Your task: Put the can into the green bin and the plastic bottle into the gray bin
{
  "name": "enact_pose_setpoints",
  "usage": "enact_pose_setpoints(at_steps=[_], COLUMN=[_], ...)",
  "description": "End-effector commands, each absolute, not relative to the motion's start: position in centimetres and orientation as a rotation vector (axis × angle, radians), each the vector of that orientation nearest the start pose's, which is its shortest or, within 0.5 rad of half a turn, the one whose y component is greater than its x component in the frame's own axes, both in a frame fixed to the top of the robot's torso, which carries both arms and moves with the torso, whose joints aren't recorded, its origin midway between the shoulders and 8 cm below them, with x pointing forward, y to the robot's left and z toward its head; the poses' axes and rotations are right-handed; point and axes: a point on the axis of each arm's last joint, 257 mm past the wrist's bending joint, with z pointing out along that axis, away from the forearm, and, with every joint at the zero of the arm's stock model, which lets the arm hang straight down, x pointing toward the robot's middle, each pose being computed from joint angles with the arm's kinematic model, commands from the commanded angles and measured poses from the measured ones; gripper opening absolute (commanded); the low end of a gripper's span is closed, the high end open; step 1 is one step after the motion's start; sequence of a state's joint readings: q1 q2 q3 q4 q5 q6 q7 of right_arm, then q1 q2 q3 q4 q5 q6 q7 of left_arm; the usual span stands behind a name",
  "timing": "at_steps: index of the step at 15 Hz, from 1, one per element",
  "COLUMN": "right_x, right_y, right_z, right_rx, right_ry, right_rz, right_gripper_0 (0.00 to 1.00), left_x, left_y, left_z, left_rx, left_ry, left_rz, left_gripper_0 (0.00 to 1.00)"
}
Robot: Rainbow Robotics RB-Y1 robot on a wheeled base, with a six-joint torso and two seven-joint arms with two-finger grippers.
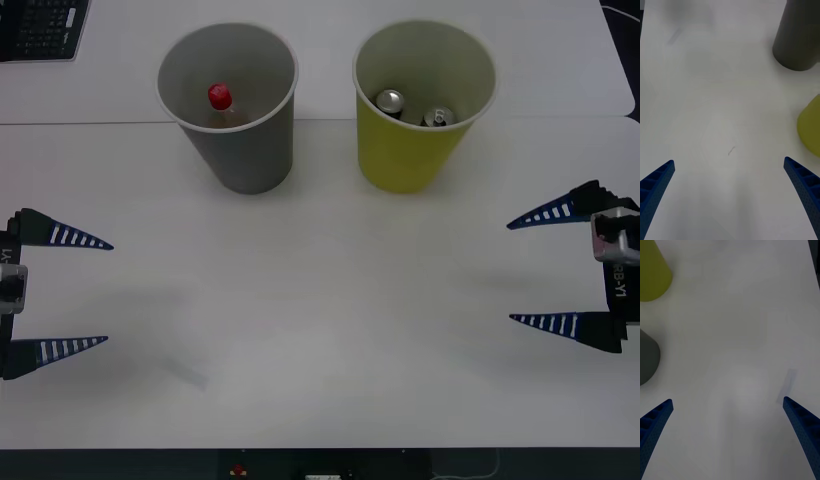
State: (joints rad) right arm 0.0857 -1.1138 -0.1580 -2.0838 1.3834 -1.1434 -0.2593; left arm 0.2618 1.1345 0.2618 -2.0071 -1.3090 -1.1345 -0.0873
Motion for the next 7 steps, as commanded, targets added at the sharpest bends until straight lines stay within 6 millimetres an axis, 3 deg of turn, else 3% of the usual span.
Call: enact_pose_setpoints(at_steps=[1,7], right_x=[35.71,35.85], right_y=[-23.25,-23.51], right_z=[-14.4,-14.5], right_rx=[-1.64,-1.634], right_ry=[1.548,1.562], right_rz=[0.245,0.237], right_gripper_0=[1.0,1.0], left_x=[34.13,34.13], left_y=[28.58,28.58], left_z=[-16.66,-16.66], left_rx=[1.762,1.762], left_ry=[1.444,1.444], left_rz=[-0.118,-0.118], left_gripper_0=[1.0,1.0])
